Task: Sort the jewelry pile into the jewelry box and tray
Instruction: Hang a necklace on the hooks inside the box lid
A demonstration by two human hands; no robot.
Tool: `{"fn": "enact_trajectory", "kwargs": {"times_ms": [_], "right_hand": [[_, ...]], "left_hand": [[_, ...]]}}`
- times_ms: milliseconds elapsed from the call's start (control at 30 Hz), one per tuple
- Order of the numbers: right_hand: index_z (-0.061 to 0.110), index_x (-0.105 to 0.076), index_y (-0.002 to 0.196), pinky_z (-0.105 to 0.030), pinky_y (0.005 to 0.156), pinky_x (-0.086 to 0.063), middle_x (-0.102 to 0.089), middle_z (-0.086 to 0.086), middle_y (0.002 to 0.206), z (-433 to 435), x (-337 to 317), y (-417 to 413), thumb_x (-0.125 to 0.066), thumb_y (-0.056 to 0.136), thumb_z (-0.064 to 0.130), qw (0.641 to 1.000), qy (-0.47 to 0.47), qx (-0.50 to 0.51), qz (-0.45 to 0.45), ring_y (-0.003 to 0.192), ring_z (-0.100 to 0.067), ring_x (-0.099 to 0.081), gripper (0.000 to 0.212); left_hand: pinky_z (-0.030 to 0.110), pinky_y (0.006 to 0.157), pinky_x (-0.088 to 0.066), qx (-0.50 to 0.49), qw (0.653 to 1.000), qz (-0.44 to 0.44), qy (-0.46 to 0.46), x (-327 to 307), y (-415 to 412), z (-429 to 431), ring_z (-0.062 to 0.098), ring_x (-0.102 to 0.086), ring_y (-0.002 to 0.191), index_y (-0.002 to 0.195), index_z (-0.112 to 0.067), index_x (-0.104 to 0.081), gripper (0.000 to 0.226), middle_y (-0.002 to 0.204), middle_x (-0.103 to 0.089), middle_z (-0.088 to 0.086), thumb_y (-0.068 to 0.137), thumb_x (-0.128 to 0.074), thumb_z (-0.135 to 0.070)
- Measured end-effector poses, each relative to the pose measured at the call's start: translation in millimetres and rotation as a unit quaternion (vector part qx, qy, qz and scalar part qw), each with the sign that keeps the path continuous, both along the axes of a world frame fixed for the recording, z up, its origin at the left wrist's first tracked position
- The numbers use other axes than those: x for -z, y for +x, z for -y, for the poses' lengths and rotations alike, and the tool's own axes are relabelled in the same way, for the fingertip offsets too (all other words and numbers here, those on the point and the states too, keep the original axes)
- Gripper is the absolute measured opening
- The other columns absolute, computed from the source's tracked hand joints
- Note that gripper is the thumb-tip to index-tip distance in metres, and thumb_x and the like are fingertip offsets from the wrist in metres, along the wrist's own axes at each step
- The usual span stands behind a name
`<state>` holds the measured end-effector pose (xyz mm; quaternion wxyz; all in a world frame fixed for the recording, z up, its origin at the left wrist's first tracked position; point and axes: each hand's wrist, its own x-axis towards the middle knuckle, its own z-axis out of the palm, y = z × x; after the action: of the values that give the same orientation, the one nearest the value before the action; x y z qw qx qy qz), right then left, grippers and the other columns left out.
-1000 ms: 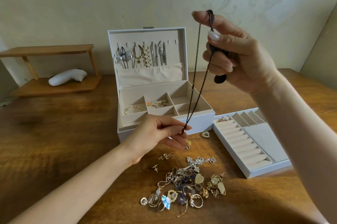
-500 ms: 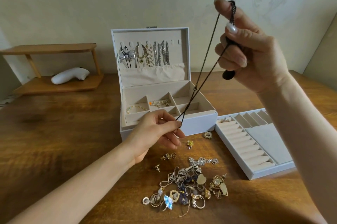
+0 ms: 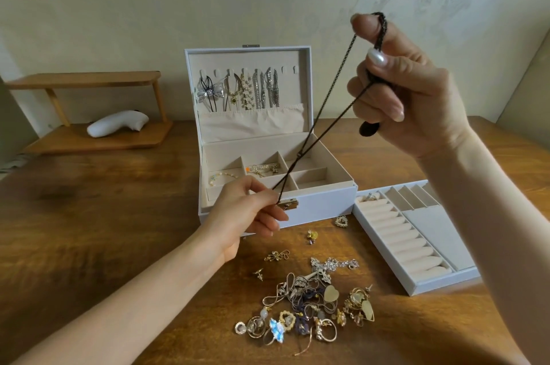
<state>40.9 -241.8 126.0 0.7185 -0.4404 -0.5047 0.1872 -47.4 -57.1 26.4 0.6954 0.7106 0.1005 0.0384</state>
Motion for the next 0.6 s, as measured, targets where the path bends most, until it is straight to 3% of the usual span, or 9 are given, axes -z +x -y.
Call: {"fn": "enact_trajectory", "kwargs": {"times_ms": [100,200,267,400,500,600], "right_hand": [[0.023,-0.068,0.11,-0.014,0.039,-0.027,-0.024,0.003,0.044,-1.1,-1.4,-1.1,-0.069,0.078,0.02,1.0,0.011,0.003,0.003,0.04,-0.009,-0.014,0.032],[0.024,-0.065,0.115,-0.015,0.038,-0.028,-0.028,0.005,0.043,-2.4,-3.6,0.7,-0.07,0.077,0.022,1.0,0.002,0.016,-0.002,0.04,-0.009,-0.015,0.038],[0.023,-0.065,0.115,-0.015,0.038,-0.028,-0.035,0.006,0.042,-1.9,-4.2,2.6,-0.071,0.077,0.022,1.0,-0.01,0.019,-0.006,0.04,-0.009,-0.016,0.038],[0.023,-0.066,0.113,-0.016,0.038,-0.023,-0.035,0.007,0.042,-1.9,-1.6,4.4,-0.073,0.074,0.023,0.999,-0.029,0.031,-0.013,0.039,-0.009,-0.017,0.039],[0.022,-0.065,0.113,-0.016,0.038,-0.023,-0.035,0.008,0.043,-3.0,1.1,3.8,-0.073,0.073,0.024,0.999,-0.036,0.036,-0.016,0.04,-0.009,-0.016,0.041],[0.023,-0.066,0.112,-0.017,0.039,-0.021,-0.037,0.009,0.043,-3.7,2.4,2.2,-0.071,0.074,0.023,0.998,-0.04,0.039,-0.018,0.041,-0.009,-0.015,0.039]], "left_hand": [[0.018,0.036,-0.036,0.03,0.998,-0.013,0.058,0.3,-0.2,-0.9,0.012,-0.048,0.036,0.083,-0.005,-0.051,0.011,0.053,-0.064,0.007,0.093,-0.054,-0.008],[0.019,0.04,-0.039,0.097,0.988,-0.007,0.12,-1.0,-2.7,-2.1,0.016,-0.059,0.051,0.086,-0.006,-0.048,0.011,0.079,-0.074,0.005,0.095,-0.051,-0.012],[0.019,0.04,-0.041,0.141,0.983,0.01,0.115,-1.8,-4.2,-2.3,0.018,-0.064,0.057,0.087,-0.006,-0.045,0.01,0.091,-0.074,0.004,0.095,-0.051,-0.008],[0.02,0.045,-0.046,0.174,0.982,0.016,0.071,-1.1,-4.1,-0.8,0.014,-0.06,0.055,0.089,-0.006,-0.048,0.01,0.079,-0.07,0.012,0.09,-0.055,0.001],[0.023,0.059,-0.055,0.22,0.975,-0.007,0.037,-0.1,-2.9,-3.8,0.018,-0.066,0.068,0.098,-0.003,-0.052,0.011,0.082,-0.067,0.013,0.091,-0.05,0.006],[0.027,0.069,-0.057,0.266,0.96,-0.026,0.086,4.9,-2.2,-4.4,0.023,-0.07,0.082,0.106,0.0,-0.052,0.018,0.09,-0.069,0.014,0.091,-0.048,0.009]]}}
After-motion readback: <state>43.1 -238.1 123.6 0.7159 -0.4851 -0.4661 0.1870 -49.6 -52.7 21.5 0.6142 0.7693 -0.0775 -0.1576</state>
